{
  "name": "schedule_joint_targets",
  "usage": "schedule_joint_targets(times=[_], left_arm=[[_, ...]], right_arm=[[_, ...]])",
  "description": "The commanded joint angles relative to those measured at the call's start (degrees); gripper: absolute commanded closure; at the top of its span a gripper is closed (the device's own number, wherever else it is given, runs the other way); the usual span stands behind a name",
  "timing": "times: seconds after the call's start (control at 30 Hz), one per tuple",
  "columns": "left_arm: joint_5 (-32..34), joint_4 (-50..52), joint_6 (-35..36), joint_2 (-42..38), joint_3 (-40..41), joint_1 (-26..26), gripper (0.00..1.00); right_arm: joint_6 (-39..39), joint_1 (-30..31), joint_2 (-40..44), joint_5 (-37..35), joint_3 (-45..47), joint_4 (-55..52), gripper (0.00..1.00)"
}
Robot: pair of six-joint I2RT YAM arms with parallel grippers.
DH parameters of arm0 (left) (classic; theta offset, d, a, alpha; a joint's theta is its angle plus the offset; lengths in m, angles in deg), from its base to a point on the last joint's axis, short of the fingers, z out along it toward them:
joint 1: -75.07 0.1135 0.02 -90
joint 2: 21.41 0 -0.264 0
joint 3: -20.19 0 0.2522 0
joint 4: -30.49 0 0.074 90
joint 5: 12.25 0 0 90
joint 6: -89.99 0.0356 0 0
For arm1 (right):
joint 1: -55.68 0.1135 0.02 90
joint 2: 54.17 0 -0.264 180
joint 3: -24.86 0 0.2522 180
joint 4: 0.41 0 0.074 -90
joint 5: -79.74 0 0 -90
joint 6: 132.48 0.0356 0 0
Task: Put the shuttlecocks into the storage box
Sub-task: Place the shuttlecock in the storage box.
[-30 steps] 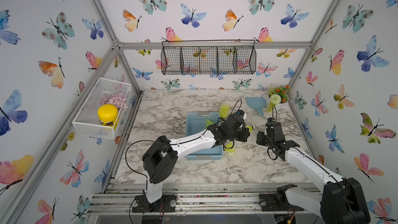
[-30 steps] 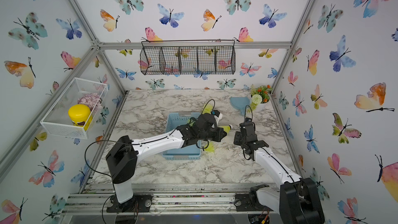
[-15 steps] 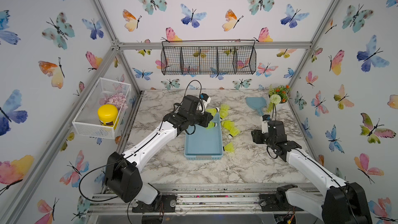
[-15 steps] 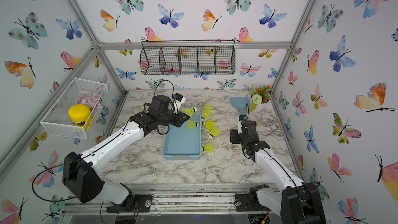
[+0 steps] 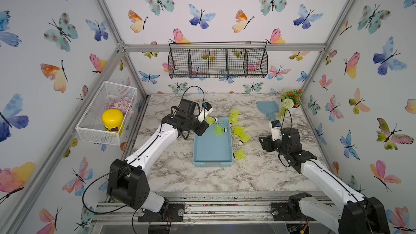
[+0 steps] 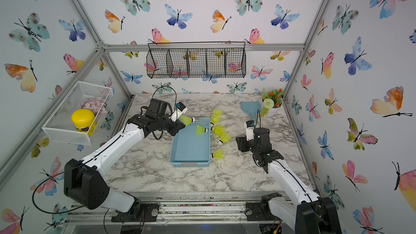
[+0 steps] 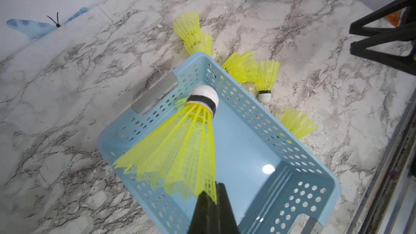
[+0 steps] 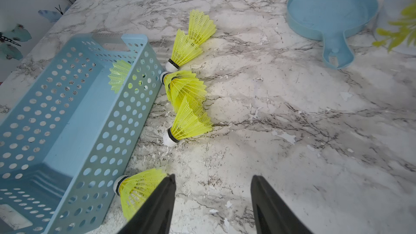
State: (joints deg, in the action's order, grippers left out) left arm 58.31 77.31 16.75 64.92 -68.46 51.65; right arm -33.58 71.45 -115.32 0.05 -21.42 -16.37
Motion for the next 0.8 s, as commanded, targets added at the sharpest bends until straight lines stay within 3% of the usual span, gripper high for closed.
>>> schedule_joint_targets(times=[0.0,0.27,0.77], left_arm=[[0.41,4.5,5.04,2.91,-2.8,1.53,1.0],[4.82,7.43,8.33,8.58,-4.59,1.79,1.0],[4.59,9.48,9.01,18.61,-8.57,1.24,1.0]], right_arm=[[-0.73,-0.21,-0.02,0.95,0.26,0.79,0.39],[-0.34,-0.17,-0.61,0.43,0.17,0.66,0.38],[-0.47,-0.15,-0.85,-1.16,0.51,0.65,0.38]])
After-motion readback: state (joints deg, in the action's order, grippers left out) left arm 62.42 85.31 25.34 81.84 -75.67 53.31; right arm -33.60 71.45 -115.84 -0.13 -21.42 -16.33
